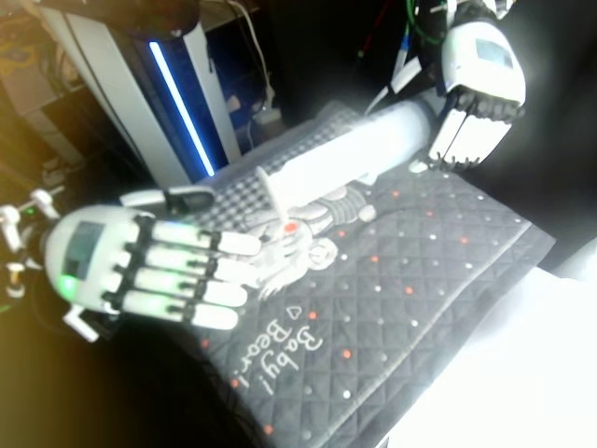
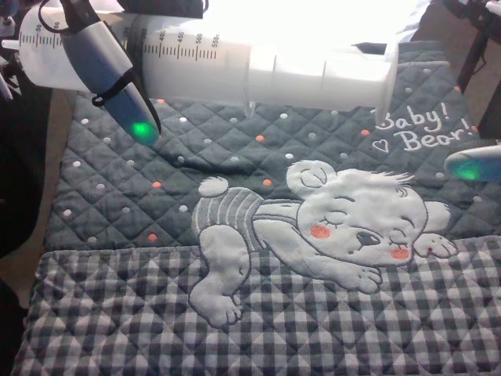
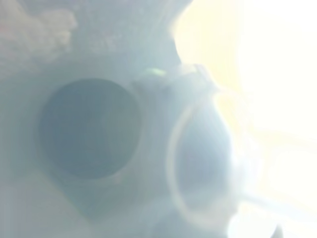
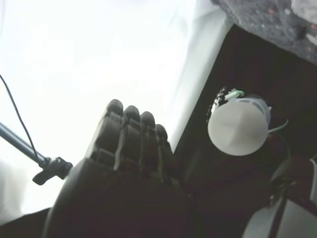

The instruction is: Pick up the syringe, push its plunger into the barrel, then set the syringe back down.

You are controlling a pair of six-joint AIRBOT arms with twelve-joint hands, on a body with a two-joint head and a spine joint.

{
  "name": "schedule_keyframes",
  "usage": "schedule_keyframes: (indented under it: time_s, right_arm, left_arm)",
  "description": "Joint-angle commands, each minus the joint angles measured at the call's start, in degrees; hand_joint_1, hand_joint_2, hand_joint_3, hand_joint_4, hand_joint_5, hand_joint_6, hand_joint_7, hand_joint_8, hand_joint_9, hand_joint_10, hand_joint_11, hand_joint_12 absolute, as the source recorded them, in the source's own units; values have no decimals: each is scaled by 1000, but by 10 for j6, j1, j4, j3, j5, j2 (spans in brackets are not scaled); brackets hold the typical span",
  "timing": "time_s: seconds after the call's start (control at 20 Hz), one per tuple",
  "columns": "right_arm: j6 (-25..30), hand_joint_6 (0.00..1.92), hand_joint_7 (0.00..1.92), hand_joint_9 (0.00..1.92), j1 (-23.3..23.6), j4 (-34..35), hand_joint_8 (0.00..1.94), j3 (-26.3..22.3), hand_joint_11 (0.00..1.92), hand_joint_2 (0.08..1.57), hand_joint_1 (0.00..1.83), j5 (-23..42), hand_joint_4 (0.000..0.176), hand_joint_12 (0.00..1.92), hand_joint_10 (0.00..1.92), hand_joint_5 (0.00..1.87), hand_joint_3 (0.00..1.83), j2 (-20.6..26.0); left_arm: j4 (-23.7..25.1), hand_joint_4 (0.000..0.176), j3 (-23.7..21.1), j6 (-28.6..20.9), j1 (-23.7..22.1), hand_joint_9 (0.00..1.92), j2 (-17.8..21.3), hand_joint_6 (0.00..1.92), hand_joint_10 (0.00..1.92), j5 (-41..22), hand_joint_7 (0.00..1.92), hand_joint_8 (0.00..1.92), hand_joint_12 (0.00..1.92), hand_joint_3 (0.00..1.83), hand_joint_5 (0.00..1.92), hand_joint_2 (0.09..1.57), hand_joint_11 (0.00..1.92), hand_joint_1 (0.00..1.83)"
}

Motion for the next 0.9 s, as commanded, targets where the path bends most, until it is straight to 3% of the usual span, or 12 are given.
schedule_keyframes:
  time_s: [0.0,0.05,0.1,0.15,0.3,0.4,0.5,0.6,0.65,0.75,0.8,0.85]
  right_arm:
    - [2,3,121,82,7,15,6,3,52,746,441,70,0,20,6,59,8,2]
    - [2,4,127,86,7,15,7,3,54,754,438,70,0,21,6,63,10,2]
    - [2,4,129,86,7,15,7,3,54,744,445,70,0,20,6,63,4,1]
    - [2,5,130,94,7,15,6,3,61,749,454,70,0,23,8,69,6,0]
    - [2,3,126,103,8,15,3,3,64,750,443,70,0,23,10,68,3,-3]
    - [2,1,127,110,9,15,3,3,66,753,453,70,0,22,10,64,3,-4]
    - [2,2,128,116,9,14,3,2,72,766,434,70,0,24,11,67,8,-6]
    - [2,1,121,110,9,11,0,1,68,774,416,71,0,21,6,66,10,-6]
    - [2,4,123,106,9,10,1,0,66,760,431,71,0,20,4,73,2,-6]
    - [2,2,115,97,9,7,0,-2,55,739,452,71,0,14,0,71,0,-6]
    - [2,1,112,94,10,4,0,-3,49,735,449,71,0,11,0,69,0,-6]
    - [2,1,112,100,11,3,0,-4,52,721,440,72,0,12,2,70,0,-5]
  left_arm:
    - [-38,0,-3,-4,-11,1606,4,1921,1921,-29,1544,1921,1921,974,1422,600,1662,1737]
    - [-45,0,-3,2,-10,1598,4,1921,1921,-30,1541,1921,1921,975,1429,597,1655,1726]
    - [-53,132,-3,9,-10,1604,4,1921,1921,-30,1530,1921,1921,956,1394,619,1656,1746]
    - [-65,167,-3,18,-10,1600,4,1921,1921,-32,1521,1921,1921,907,1368,664,1650,1730]
    - [-88,176,-3,31,-9,1606,5,1921,1921,-36,1520,1921,1921,848,1327,727,1646,1684]
    - [-86,176,-4,32,-7,1607,4,1921,1921,-35,1528,1921,1921,838,1325,710,1637,1676]
    - [-84,176,-3,32,6,1603,-2,1921,1921,-28,1543,1921,1921,929,1386,599,1659,1756]
    - [-83,175,5,33,22,1572,-14,1921,1921,-21,1517,1921,1921,899,1383,646,1632,1701]
    - [-86,176,15,33,36,1528,-27,1921,1921,-15,1455,1921,1921,672,1187,760,1585,1663]
    - [-82,176,31,32,55,1504,-47,1921,1921,-2,1422,1921,1921,387,1161,898,1574,1677]
    - [-50,176,38,17,62,1498,-60,1921,1921,13,1413,1921,1921,296,1191,927,1573,1728]
    - [-20,152,43,-4,65,1464,-68,1921,1921,20,1388,1921,1921,193,1183,1032,1524,1613]
